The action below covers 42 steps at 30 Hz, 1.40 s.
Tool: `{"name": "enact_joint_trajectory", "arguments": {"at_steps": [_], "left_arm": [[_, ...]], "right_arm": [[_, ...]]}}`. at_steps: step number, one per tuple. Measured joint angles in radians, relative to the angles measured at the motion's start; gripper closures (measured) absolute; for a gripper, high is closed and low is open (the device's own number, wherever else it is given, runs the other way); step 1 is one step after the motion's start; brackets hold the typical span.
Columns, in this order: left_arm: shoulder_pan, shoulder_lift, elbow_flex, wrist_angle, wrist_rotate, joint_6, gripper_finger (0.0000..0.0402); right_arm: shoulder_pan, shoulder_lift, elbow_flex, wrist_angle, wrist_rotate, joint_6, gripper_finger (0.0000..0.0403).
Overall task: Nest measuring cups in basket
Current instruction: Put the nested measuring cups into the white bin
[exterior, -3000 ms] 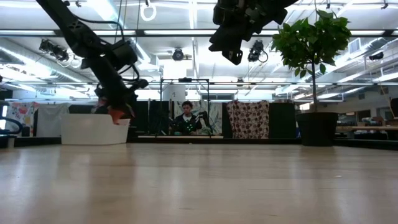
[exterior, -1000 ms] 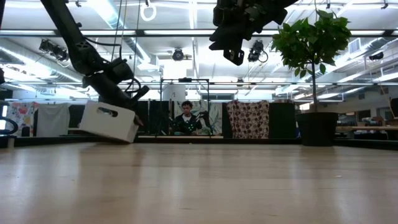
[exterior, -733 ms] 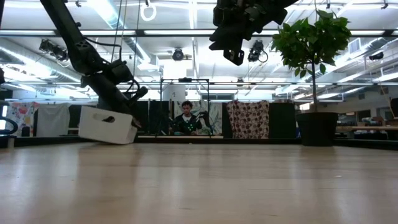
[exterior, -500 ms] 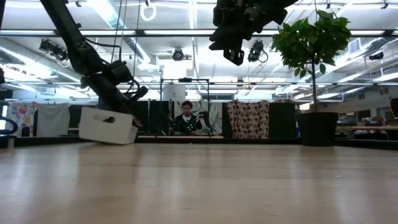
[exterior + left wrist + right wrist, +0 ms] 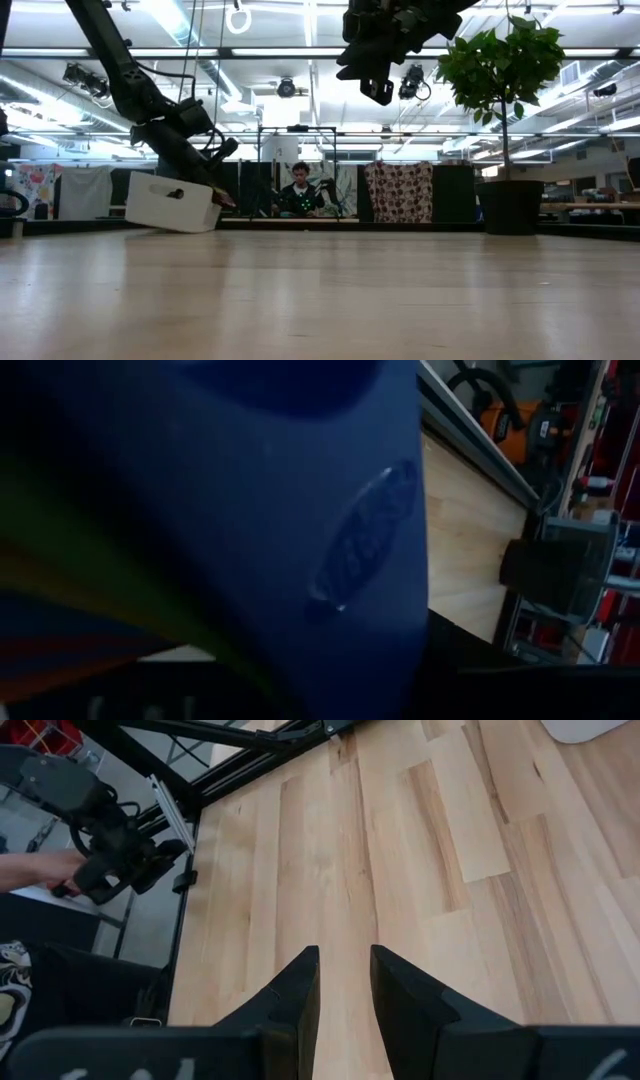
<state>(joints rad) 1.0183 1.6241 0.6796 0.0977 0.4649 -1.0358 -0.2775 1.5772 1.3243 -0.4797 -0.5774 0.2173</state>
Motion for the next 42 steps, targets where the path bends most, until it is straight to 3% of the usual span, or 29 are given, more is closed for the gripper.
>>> {"name": "enact_joint_trajectory", "arguments": {"at_steps": [9, 20, 31, 36, 42], "left_arm": [[0.0, -0.031, -0.003, -0.019, 0.0, -0.027, 0.0295], [0.0, -0.053, -0.002, -0.091, 0.03, 0.027, 0.0294], [0.0, -0.061, -0.002, -0.119, 0.05, 0.035, 0.0294], [0.0, -0.063, 0.0, -0.142, 0.057, 0.061, 0.0294], [0.0, -0.063, 0.0, -0.145, 0.057, 0.063, 0.0294]], "right_arm": [[0.0, 0.0, 0.0, 0.0, 0.004, 0.0, 0.0306], [-0.002, 0.038, 0.001, 0.028, 0.176, 0.052, 0.0306], [-0.066, 0.33, 0.003, 0.446, 0.173, 0.129, 0.0307], [-0.105, 0.472, 0.122, 0.48, 0.245, 0.098, 0.0311], [-0.133, 0.654, 0.363, 0.459, 0.245, 0.094, 0.0312]]}}
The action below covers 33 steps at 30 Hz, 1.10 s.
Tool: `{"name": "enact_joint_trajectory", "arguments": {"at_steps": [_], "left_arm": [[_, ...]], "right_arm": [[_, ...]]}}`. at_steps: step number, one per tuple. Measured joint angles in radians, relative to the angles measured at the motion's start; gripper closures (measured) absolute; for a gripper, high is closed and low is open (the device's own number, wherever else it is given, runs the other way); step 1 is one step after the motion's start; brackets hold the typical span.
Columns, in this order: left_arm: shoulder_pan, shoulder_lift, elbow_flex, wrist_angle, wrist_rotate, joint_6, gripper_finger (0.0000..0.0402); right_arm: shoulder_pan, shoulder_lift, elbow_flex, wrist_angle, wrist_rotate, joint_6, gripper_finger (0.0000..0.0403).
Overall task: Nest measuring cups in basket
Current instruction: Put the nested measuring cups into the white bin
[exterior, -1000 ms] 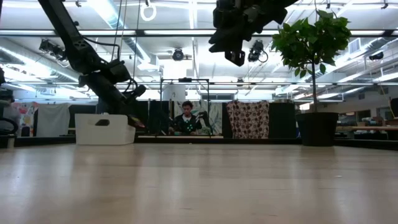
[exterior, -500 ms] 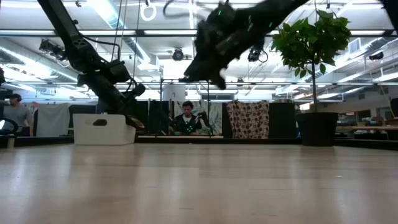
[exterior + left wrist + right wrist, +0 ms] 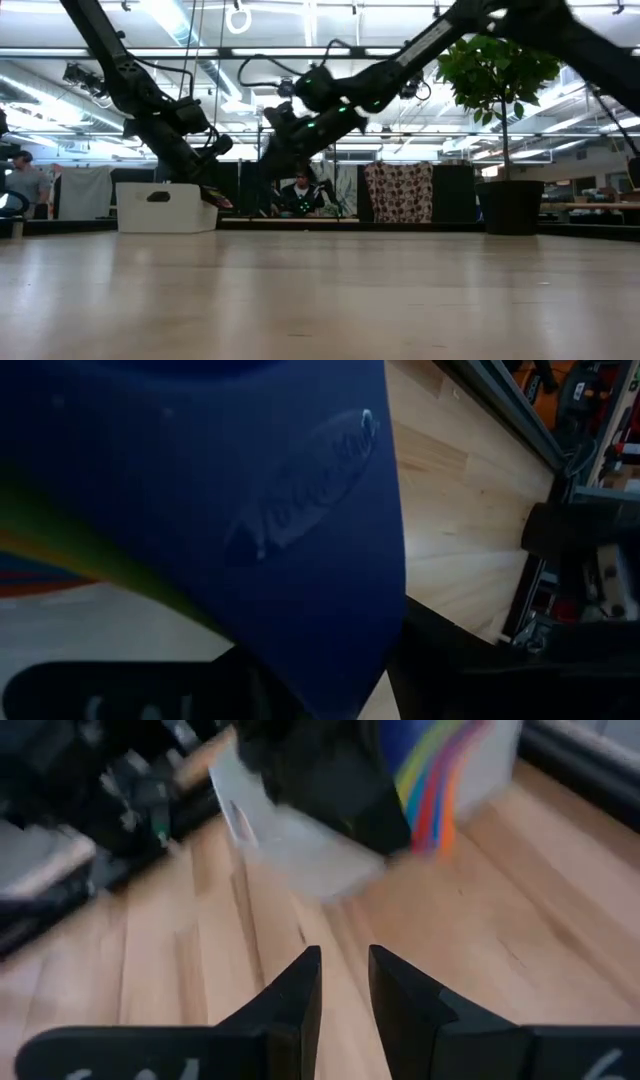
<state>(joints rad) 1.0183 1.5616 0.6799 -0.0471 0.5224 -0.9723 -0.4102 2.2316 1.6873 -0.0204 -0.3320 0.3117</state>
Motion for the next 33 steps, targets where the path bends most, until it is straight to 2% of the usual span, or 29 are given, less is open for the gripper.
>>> {"name": "enact_joint_trajectory", "arguments": {"at_steps": [6, 11, 17, 22, 33], "left_arm": [[0.0, 0.0, 0.0, -0.001, 0.001, 0.0, 0.0294], [0.0, 0.0, 0.0, -0.002, 0.001, 0.0, 0.0294], [0.0, 0.0, 0.0, -0.002, 0.001, 0.0, 0.0294], [0.0, 0.0, 0.0, -0.002, 0.006, -0.004, 0.0294], [0.017, -0.066, -0.001, -0.005, 0.016, -0.009, 0.0294]], "right_arm": [[-0.006, 0.163, 0.266, -0.106, 0.015, 0.001, 0.0312], [-0.022, 0.24, 0.384, -0.189, 0.071, -0.002, 0.0312], [-0.052, 0.238, 0.393, -0.196, 0.156, 0.081, 0.0312], [-0.087, 0.239, 0.393, -0.209, 0.081, 0.186, 0.0312], [-0.082, 0.239, 0.392, -0.132, -0.005, 0.247, 0.0316]]}}
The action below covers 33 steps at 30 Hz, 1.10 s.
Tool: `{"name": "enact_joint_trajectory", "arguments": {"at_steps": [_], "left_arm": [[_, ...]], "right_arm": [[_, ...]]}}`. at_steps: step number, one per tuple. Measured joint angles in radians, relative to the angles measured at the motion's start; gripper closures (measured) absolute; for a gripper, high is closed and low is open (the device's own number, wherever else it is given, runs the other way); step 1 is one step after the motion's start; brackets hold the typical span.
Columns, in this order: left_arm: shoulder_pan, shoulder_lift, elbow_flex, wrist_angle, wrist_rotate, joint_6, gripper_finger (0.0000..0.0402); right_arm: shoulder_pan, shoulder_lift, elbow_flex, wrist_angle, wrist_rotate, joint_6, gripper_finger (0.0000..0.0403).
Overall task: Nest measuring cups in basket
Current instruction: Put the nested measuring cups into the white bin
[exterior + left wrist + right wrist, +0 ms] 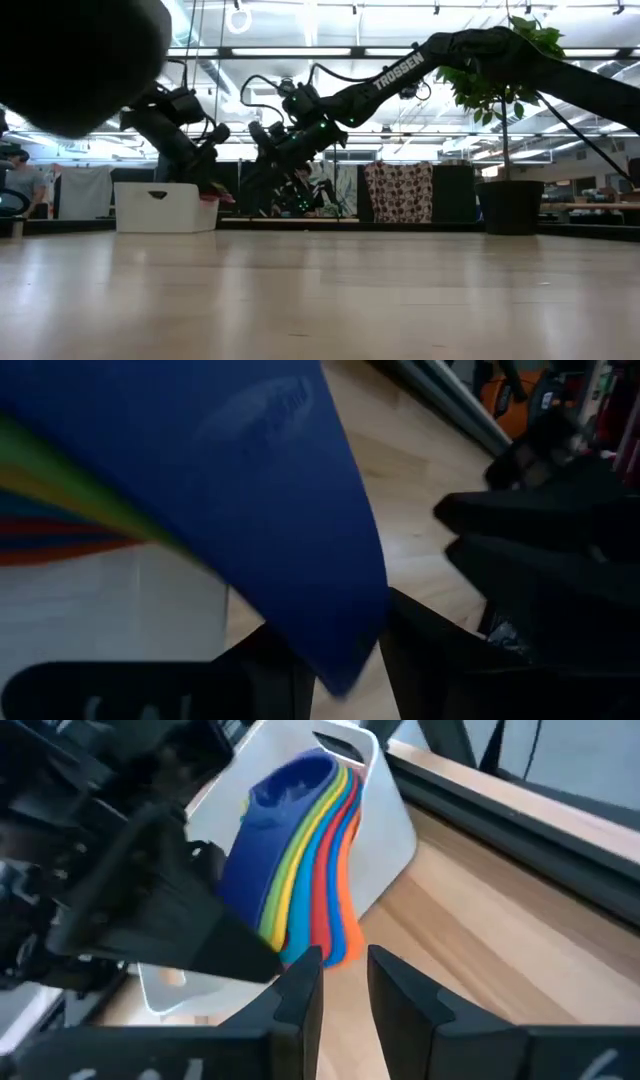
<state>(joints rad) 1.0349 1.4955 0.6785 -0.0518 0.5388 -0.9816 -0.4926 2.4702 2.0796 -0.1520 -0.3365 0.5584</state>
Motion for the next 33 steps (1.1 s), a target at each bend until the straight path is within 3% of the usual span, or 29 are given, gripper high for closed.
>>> {"name": "enact_joint_trajectory", "arguments": {"at_steps": [5, 15, 21, 26, 33], "left_arm": [[0.017, -0.018, 0.0, -0.042, 0.027, 0.0, 0.0294], [0.003, -0.027, 0.0, -0.122, 0.057, 0.025, 0.0294], [0.011, -0.089, 0.001, -0.144, 0.055, 0.03, 0.0294], [0.028, -0.171, 0.001, -0.262, 0.053, 0.086, 0.0294], [0.028, -0.257, 0.001, -0.383, -0.045, 0.117, 0.0294]], "right_arm": [[0.02, 0.0, 0.0, -0.006, 0.073, 0.051, 0.0319], [0.02, 0.0, 0.0, 0.003, 0.091, 0.063, 0.0319], [0.017, 0.0, 0.0, 0.002, 0.09, 0.069, 0.0319], [0.015, 0.0, 0.0, 0.009, 0.123, 0.071, 0.0319], [0.006, 0.0, 0.0, 0.008, 0.114, 0.095, 0.0319]]}}
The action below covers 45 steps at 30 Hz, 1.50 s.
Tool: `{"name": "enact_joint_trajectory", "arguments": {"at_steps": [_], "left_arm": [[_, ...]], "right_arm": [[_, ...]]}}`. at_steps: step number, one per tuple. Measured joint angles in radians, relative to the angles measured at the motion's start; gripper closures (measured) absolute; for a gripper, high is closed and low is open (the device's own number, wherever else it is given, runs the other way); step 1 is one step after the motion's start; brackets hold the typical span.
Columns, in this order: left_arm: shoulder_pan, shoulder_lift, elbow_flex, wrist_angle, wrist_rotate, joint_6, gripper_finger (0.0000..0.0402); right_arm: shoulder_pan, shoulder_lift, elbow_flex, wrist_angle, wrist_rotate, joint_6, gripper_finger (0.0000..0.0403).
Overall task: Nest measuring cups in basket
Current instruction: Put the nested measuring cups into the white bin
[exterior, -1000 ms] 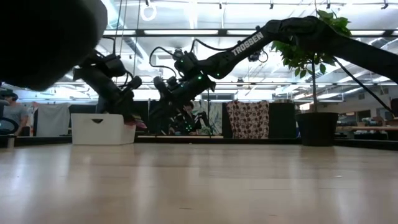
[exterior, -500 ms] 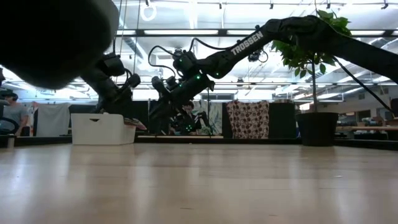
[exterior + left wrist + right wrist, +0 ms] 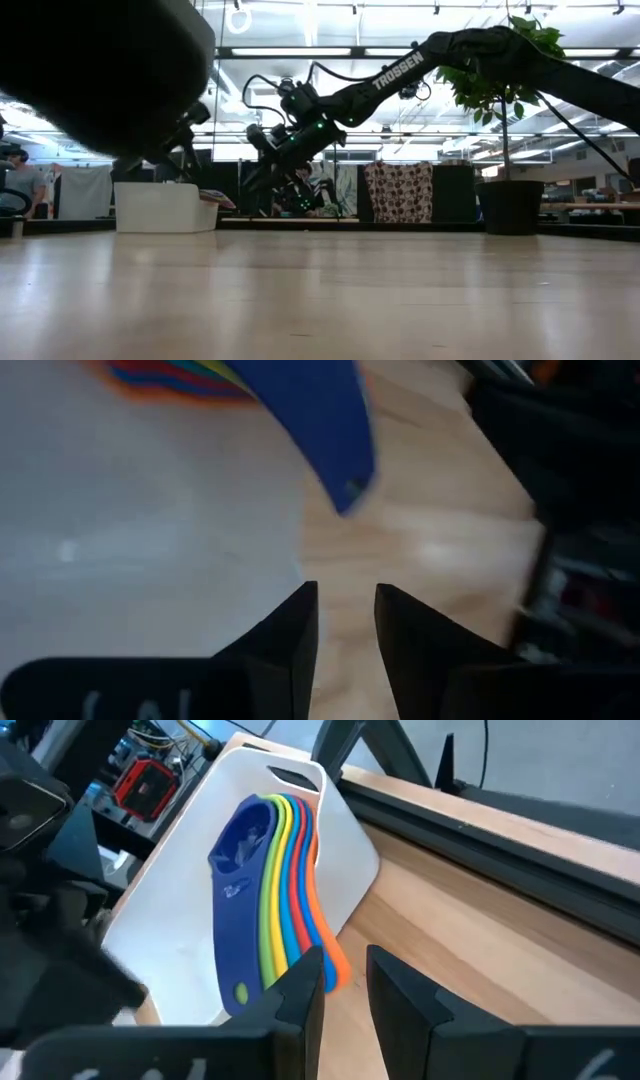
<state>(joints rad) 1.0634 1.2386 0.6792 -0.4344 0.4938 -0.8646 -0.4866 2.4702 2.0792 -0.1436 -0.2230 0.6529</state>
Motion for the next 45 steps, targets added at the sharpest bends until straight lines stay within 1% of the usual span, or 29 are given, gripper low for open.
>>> {"name": "enact_joint_trajectory", "arguments": {"at_steps": [3, 10, 15, 18, 20, 23, 28, 36, 42, 45], "left_arm": [[0.0, -0.001, 0.0, -0.032, -0.088, -0.001, 0.0294], [0.0, -0.001, 0.0, -0.062, -0.217, -0.007, 0.0294], [0.001, 0.0, 0.0, -0.072, -0.3, -0.006, 0.0294], [0.002, 0.003, 0.0, -0.074, -0.321, -0.003, 0.0294], [0.004, 0.004, 0.0, -0.078, -0.33, 0.006, 0.0294], [0.007, 0.005, 0.0, -0.09, -0.35, 0.018, 0.0294], [0.007, 0.006, 0.0, -0.115, -0.43, 0.023, 0.0294], [0.007, 0.007, 0.0, -0.095, -0.539, 0.02, 0.0294], [0.006, 0.075, 0.0, -0.078, -0.546, 0.007, 0.0294], [-0.011, 0.1, 0.0, -0.079, -0.574, -0.002, 0.0294]], "right_arm": [[-0.002, 0.0, 0.0, -0.001, 0.001, 0.02, 0.0319], [-0.003, 0.012, 0.002, 0.027, 0.011, 0.013, 0.0319], [-0.008, 0.07, -0.001, 0.077, -0.077, 0.114, 0.0319], [-0.008, 0.085, -0.003, 0.102, -0.083, 0.125, 0.032], [-0.007, 0.082, 0.0, 0.117, -0.047, 0.124, 0.032], [-0.011, 0.081, 0.001, 0.136, -0.041, 0.141, 0.032], [-0.02, 0.081, 0.001, 0.124, -0.032, 0.16, 0.032], [-0.032, 0.081, 0.001, 0.148, -0.037, 0.19, 0.032], [-0.031, 0.081, 0.001, 0.167, -0.066, 0.2, 0.032], [-0.029, 0.081, 0.001, 0.172, -0.06, 0.201, 0.032]]}}
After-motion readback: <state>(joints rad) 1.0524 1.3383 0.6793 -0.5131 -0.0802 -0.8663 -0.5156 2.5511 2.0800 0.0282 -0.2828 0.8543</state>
